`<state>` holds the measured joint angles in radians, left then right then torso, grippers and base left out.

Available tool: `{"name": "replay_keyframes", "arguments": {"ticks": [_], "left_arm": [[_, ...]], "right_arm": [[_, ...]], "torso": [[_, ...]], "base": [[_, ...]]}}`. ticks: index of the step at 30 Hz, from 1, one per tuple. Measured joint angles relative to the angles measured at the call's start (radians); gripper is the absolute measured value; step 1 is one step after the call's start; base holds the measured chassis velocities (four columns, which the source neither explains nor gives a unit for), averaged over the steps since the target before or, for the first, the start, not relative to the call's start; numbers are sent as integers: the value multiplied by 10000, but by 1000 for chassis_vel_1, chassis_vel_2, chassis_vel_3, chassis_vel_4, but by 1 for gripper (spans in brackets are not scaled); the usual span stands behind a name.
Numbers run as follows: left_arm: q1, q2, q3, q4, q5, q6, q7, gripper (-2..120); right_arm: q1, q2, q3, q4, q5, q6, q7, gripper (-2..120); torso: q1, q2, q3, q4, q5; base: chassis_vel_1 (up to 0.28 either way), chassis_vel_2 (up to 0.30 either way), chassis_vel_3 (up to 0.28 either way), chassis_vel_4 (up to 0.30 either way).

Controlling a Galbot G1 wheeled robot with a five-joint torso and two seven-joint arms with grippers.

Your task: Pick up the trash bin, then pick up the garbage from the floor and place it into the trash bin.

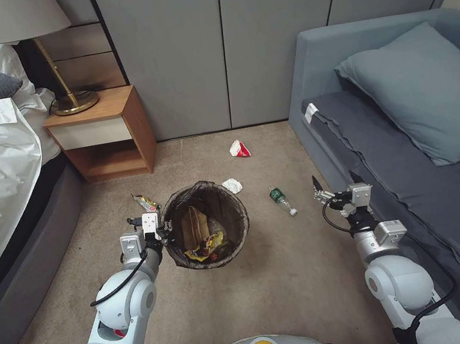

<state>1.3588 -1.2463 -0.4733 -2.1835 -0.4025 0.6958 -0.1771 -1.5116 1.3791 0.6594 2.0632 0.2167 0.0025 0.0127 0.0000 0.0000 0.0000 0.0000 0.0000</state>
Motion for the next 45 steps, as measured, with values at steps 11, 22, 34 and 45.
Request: {"name": "replay_keyframes", "arguments": {"ticks": [11,22,34,45], "left_arm": [[-32,0,-7,17,-31,-19,34,5],[-88,6,-2,20,-55,-20,53,5],[-77,3,-21,-37,-107,-6,38,5],[-57,42,-38,-99,-161,7,37,5]], "right_arm": [[17,35,-116,-1,-66,0,-18,100],[120,23,-275,-51,-98,-52,-16,100],[33,-184,-366,-117,-32,-304,-39,100],[-724,-1014,-553,-914,-47,-1005,-865,100]], "torso": [[0,0,0,0,3],[0,0,0,0,-2],[2,-1,2,2,-2],[0,0,-2,-3,0]], "base": [[-194,190,196,-195],[-199,204,200,-201],[-173,172,161,-177],[0,6,0,-5]]}}
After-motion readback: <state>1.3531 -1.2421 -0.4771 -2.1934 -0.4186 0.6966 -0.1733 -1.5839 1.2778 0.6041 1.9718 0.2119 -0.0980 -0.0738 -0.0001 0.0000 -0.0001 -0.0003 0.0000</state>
